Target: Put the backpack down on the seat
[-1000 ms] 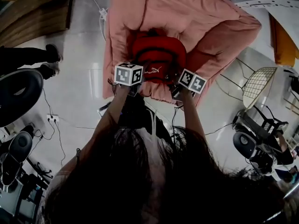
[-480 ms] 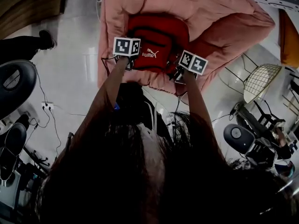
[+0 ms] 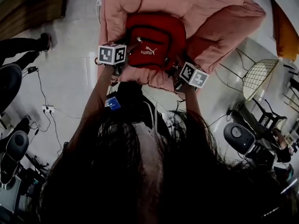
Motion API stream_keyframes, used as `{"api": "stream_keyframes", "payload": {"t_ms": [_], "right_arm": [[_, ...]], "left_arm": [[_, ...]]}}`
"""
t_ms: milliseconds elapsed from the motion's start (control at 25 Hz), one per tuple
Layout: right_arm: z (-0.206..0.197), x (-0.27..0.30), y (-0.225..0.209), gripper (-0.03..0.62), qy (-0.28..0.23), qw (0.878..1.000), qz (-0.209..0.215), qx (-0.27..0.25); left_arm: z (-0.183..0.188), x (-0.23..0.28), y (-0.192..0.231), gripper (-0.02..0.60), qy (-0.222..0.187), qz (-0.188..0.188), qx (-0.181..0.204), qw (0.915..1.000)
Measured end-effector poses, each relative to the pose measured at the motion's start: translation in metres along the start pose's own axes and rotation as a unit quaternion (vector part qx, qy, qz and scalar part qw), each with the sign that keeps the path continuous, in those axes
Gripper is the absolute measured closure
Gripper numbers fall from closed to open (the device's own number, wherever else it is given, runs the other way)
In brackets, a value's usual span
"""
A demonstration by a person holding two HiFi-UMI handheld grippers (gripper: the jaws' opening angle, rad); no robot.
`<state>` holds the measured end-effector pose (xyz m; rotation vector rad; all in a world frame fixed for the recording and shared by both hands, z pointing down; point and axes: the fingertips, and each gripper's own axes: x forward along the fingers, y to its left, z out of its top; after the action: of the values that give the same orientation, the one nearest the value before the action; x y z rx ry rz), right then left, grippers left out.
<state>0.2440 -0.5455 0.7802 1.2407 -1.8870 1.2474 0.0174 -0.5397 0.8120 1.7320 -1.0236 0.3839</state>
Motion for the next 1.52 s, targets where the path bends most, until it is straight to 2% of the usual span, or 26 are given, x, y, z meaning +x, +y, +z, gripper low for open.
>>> {"api": "stream_keyframes", "payload": {"t_ms": [160, 240, 480, 560, 680, 800, 1040, 1160, 1520], "right_arm": [[0.004, -0.041, 0.025, 0.353, -0.045, 0.995, 0.089, 0.023], [0.002, -0.061, 0.038, 0.353, -0.062, 0.992, 0.108, 0.018], [-0.004, -0.123, 0.098, 0.354, -0.139, 0.978, 0.154, -0.004], [-0.007, -0.148, 0.110, 0.355, -0.157, 0.974, 0.162, -0.024], [-0.019, -0.187, 0.130, 0.359, -0.172, 0.967, 0.169, -0.079], [-0.047, -0.217, 0.156, 0.405, -0.179, 0.960, 0.167, -0.136], [-0.104, -0.291, 0.171, 0.484, -0.228, 0.943, 0.175, -0.170], [-0.129, -0.317, 0.174, 0.495, -0.242, 0.936, 0.181, -0.183], [-0.193, -0.343, 0.198, 0.508, -0.239, 0.929, 0.207, -0.191]], "left_arm": [[0.025, -0.030, -0.034, 0.278, -0.058, -0.058, -0.028, 0.9963], [0.034, -0.047, -0.051, 0.278, -0.085, -0.077, -0.034, 0.9928], [0.027, -0.107, -0.095, 0.281, -0.126, -0.108, -0.003, 0.9860], [0.020, -0.124, -0.123, 0.292, -0.142, -0.121, 0.018, 0.9823], [0.009, -0.159, -0.166, 0.375, -0.175, -0.132, 0.038, 0.9749], [-0.005, -0.199, -0.194, 0.403, -0.205, -0.146, 0.053, 0.9664], [-0.051, -0.271, -0.259, 0.434, -0.242, -0.140, 0.127, 0.9517], [-0.077, -0.302, -0.283, 0.445, -0.260, -0.136, 0.143, 0.9451], [-0.147, -0.349, -0.295, 0.445, -0.258, -0.095, 0.173, 0.9459]]}}
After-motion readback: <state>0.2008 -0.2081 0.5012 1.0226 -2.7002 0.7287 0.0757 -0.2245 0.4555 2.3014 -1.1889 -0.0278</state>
